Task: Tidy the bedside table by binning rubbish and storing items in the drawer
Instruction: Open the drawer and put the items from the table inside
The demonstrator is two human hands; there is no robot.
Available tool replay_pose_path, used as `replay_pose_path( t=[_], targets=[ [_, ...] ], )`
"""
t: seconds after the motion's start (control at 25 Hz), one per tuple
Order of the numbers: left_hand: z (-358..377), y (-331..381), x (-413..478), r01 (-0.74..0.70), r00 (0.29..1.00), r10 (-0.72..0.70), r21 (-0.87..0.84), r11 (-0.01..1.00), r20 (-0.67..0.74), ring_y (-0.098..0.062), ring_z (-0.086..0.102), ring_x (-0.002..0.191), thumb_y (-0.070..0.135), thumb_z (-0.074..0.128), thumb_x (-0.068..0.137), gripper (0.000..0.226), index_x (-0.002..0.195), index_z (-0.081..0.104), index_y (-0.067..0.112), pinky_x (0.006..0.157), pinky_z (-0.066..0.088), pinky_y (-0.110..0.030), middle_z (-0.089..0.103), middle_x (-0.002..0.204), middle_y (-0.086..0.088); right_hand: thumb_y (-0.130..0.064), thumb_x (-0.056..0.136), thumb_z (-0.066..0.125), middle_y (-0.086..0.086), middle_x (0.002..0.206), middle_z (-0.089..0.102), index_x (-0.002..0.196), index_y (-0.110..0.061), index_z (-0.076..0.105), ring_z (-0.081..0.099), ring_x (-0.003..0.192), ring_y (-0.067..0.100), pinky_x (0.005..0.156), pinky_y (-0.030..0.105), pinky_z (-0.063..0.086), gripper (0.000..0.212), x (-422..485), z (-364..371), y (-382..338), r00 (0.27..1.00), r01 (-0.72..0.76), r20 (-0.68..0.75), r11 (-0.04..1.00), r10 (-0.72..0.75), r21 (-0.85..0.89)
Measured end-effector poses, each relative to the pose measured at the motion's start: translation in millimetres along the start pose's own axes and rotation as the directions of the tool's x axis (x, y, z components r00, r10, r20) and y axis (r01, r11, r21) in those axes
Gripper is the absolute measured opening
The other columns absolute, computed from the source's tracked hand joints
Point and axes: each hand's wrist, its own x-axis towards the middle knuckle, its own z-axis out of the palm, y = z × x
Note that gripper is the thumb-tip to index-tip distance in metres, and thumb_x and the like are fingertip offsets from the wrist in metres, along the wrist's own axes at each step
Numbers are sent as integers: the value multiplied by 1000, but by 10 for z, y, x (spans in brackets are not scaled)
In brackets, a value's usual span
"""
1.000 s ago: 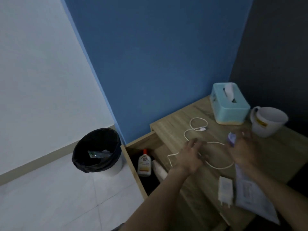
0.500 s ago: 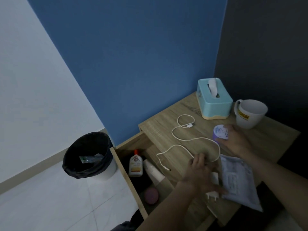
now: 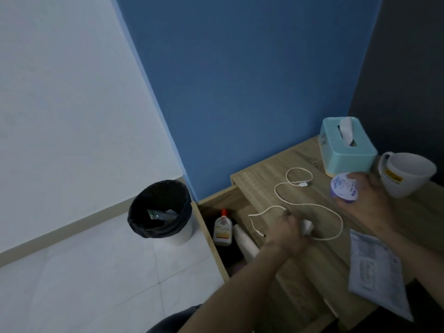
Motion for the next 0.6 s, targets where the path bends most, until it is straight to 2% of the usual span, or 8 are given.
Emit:
replay_pose_path(
  t=[0.16, 0.28, 0.36, 0.4, 0.44, 0.48, 0.52, 0.6],
  targets=[
    [-368, -354, -65, 111, 988, -107, 26, 994, -114, -32, 59, 108, 29, 62, 85, 45, 128, 48, 26, 89, 51, -44, 50, 127, -10, -8, 52, 87, 23, 107, 58, 111, 0, 57, 57, 99, 40, 81, 36, 44, 67, -173, 46, -447, 975, 172, 114, 974, -189, 145],
    [-585, -787, -183, 231, 953, -210, 78, 970, -218, -29, 60, 109, 26, 62, 85, 41, 124, 51, 25, 88, 53, -42, 50, 131, -7, -10, 52, 87, 7, 106, 53, 111, -4, 57, 51, 98, 20, 82, 29, 38, 66, -554, 181, -752, 852, 320, 323, 897, -413, 305],
    [-613, -1056, -262, 292, 943, -266, 117, 949, -199, -31, 60, 109, 27, 58, 88, 35, 123, 53, 22, 88, 51, -41, 55, 127, -10, -17, 57, 84, 5, 111, 51, 111, -6, 57, 49, 101, 15, 84, 27, 40, 62, -891, 532, -976, 755, 384, 432, 867, -493, 318],
    [-596, -1152, -284, 301, 946, -275, 143, 943, -173, -32, 60, 108, 26, 57, 89, 33, 121, 53, 20, 88, 50, -41, 57, 124, -11, -24, 62, 80, 8, 111, 55, 108, -5, 60, 53, 98, 16, 82, 27, 44, 54, -1003, 730, -1023, 835, 348, 364, 909, -412, 228],
    [-556, -1236, -293, 293, 951, -269, 167, 941, -151, -32, 60, 107, 24, 56, 90, 31, 120, 54, 19, 89, 49, -42, 60, 120, -12, -30, 70, 74, 12, 108, 61, 105, -5, 63, 60, 92, 18, 77, 28, 50, 45, -1090, 915, -1046, 926, 193, 312, 976, -215, 100],
    [-506, -1285, -278, 282, 957, -260, 196, 939, -132, -32, 60, 106, 23, 55, 90, 30, 120, 54, 18, 91, 47, -42, 62, 116, -13, -34, 74, 68, 12, 109, 62, 105, -6, 64, 64, 90, 20, 72, 31, 55, 41, -1197, 1028, -1063, 955, 93, 281, 996, -90, 1],
    [-442, -1369, -256, 267, 962, -243, 238, 934, -127, -31, 59, 107, 20, 55, 90, 31, 121, 53, 18, 94, 44, -43, 63, 115, -12, -36, 72, 69, 10, 116, 59, 110, -10, 61, 63, 95, 21, 73, 33, 56, 47, -1320, 1147, -1077, 898, 166, 413, 986, -153, 5],
    [-316, -1463, -168, 242, 969, -212, 336, 910, -124, -31, 55, 113, 15, 57, 88, 35, 123, 52, 18, 100, 39, -43, 62, 115, -13, -33, 66, 73, 6, 128, 48, 122, -15, 52, 56, 106, 22, 81, 29, 49, 62, -1514, 1256, -939, 618, 436, 646, 879, -448, 193]
  ],
)
